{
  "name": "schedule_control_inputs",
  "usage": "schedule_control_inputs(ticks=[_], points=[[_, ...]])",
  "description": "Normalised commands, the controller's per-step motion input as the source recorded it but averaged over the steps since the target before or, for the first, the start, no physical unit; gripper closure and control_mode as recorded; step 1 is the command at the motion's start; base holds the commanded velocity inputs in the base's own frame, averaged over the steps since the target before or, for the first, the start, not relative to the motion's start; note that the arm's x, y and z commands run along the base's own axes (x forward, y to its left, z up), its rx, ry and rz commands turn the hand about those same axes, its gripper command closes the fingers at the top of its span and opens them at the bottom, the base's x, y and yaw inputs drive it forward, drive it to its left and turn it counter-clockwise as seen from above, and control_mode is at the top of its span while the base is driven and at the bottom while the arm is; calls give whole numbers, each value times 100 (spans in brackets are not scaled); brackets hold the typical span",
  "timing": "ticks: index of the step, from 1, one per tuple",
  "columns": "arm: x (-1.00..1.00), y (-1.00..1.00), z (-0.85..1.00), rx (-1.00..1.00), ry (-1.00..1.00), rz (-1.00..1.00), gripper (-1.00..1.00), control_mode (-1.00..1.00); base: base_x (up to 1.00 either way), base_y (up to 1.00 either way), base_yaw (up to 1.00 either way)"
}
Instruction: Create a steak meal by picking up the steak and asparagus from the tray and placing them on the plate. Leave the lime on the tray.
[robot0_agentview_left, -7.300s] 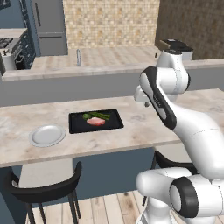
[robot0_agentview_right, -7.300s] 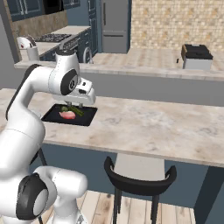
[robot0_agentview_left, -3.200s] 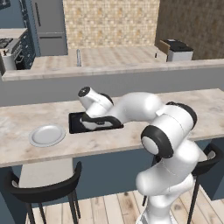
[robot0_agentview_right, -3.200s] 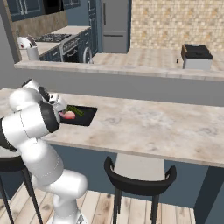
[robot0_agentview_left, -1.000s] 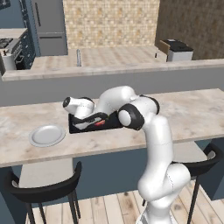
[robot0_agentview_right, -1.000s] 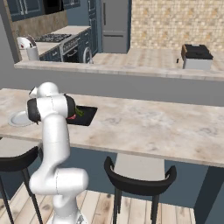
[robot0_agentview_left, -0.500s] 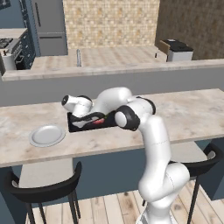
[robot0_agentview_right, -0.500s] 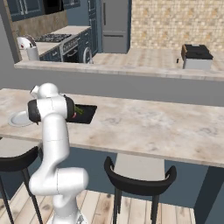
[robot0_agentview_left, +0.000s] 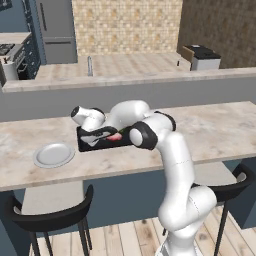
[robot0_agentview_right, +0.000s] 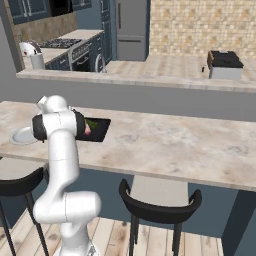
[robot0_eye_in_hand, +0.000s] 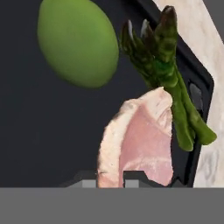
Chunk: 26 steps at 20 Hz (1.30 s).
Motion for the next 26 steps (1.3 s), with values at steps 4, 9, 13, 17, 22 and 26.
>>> schedule_control_inputs(ticks=[4, 9, 13, 17, 22, 26], points=[[-32, 0, -16, 0, 0, 0, 100, -100, 0, 0, 0], [-54, 0, 15, 1, -2, 2, 100, -100, 0, 0, 0], [-49, 3, 51, 0, -5, 7, 100, -100, 0, 0, 0], [-37, 9, 67, 0, -8, 9, 100, -100, 0, 0, 0], [-43, 27, 60, 0, -4, 13, 100, -100, 0, 0, 0], [-38, 39, 42, 1, 0, 13, 100, -100, 0, 0, 0]])
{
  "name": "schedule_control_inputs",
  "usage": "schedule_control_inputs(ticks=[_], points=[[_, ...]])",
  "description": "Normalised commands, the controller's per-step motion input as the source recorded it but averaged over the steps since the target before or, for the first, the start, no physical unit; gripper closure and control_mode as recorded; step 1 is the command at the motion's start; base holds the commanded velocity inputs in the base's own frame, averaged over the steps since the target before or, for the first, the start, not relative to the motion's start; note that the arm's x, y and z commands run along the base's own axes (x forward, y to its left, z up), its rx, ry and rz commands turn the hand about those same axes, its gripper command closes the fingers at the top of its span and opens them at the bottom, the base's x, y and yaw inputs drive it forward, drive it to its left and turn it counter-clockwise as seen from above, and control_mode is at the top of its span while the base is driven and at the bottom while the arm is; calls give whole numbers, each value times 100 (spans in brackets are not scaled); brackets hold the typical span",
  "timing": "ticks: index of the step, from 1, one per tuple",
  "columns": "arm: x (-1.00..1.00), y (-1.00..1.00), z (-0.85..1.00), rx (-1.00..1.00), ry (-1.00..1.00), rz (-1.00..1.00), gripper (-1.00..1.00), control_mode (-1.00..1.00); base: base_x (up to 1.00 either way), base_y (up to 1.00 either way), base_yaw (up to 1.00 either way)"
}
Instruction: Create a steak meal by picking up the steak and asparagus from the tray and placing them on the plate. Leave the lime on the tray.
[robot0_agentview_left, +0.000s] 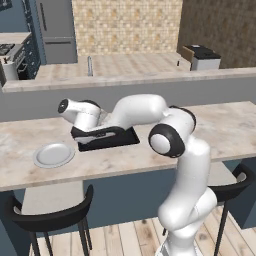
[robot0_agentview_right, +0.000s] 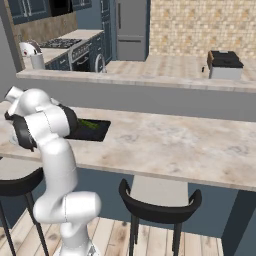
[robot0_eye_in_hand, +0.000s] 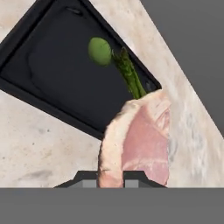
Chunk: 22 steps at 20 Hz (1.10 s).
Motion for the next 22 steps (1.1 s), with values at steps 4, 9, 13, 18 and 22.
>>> schedule_control_inputs(ticks=[4, 9, 13, 18, 22], points=[[-32, 47, 28, 2, 7, 11, 100, -100, 0, 0, 0], [-25, 58, 7, 1, 15, 11, 100, -100, 0, 0, 0], [-7, 66, -2, 0, 21, 12, 100, -100, 0, 0, 0], [0, 75, -18, 0, 20, 12, 100, -100, 0, 0, 0], [0, 80, -16, 0, 14, 10, 100, -100, 0, 0, 0]])
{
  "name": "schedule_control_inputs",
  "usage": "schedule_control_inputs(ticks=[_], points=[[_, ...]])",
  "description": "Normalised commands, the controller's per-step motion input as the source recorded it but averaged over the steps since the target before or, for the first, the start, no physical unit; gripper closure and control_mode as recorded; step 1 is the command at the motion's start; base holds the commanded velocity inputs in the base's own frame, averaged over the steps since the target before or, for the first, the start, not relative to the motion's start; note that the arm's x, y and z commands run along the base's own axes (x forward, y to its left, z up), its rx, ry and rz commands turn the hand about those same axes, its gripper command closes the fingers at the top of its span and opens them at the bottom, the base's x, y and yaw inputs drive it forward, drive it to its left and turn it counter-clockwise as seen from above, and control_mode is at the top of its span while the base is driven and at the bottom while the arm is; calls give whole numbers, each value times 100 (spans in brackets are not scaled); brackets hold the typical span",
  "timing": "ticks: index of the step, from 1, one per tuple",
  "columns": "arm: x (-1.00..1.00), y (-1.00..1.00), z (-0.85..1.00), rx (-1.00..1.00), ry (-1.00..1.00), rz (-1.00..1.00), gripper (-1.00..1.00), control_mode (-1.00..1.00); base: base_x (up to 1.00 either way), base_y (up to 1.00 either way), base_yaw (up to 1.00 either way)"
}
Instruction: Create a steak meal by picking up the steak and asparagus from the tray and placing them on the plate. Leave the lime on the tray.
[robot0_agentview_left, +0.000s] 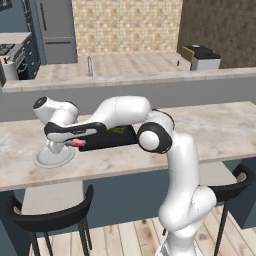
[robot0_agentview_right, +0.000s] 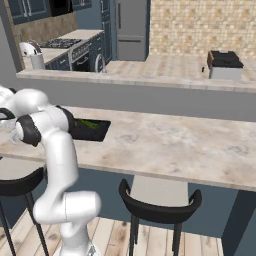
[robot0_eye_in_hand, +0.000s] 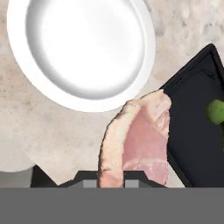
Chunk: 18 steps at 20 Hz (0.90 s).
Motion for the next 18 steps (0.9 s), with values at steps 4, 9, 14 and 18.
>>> schedule_control_inputs(ticks=[4, 9, 14, 18], points=[[0, 80, -19, -2, 5, 11, 100, -100, 0, 0, 0], [8, 50, -12, -4, 0, 12, 100, -100, 0, 0, 0], [13, 16, -18, -1, 0, 10, 100, -100, 0, 0, 0], [9, 1, -30, -1, 0, 10, 100, -100, 0, 0, 0]])
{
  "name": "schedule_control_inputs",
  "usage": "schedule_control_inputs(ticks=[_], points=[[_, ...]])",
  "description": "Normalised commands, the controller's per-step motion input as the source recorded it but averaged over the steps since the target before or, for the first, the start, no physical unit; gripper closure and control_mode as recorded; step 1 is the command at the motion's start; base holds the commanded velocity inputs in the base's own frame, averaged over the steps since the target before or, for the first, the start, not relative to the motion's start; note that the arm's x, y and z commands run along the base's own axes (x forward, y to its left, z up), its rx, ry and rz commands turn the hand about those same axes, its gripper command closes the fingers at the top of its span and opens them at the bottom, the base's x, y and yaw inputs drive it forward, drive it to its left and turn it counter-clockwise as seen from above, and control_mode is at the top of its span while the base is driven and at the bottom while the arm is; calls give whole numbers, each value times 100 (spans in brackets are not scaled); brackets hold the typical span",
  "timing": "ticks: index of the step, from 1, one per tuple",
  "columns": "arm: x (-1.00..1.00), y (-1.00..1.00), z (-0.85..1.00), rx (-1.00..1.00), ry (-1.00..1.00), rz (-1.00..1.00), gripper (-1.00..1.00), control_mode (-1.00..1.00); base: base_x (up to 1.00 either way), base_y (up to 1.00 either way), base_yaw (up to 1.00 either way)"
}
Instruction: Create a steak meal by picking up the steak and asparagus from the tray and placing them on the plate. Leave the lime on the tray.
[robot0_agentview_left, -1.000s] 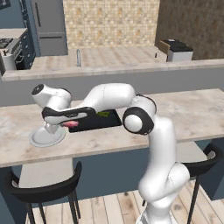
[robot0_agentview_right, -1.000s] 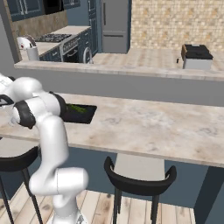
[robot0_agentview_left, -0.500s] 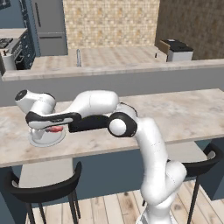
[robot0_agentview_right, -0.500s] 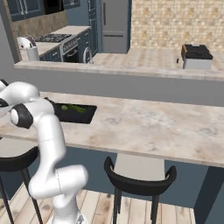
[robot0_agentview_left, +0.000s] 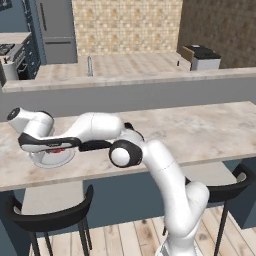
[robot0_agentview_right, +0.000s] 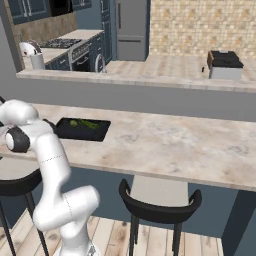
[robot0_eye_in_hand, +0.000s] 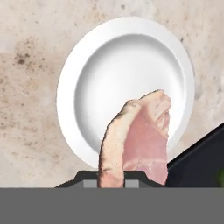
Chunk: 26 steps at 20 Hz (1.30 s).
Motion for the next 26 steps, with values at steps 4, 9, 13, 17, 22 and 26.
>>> schedule_control_inputs(ticks=[4, 9, 13, 17, 22, 26], points=[[16, 0, -34, 0, 0, 9, 100, -100, 0, 0, 0], [22, 0, -22, 0, 0, 10, -100, -100, 0, 0, 0], [6, -8, 0, 0, -4, 10, -100, -100, 0, 0, 0], [0, -32, 0, 0, -9, 11, -100, -100, 0, 0, 0], [-4, -34, 0, 0, -13, 11, -100, -100, 0, 0, 0], [-37, -52, 5, 0, -19, 10, -100, -100, 0, 0, 0]])
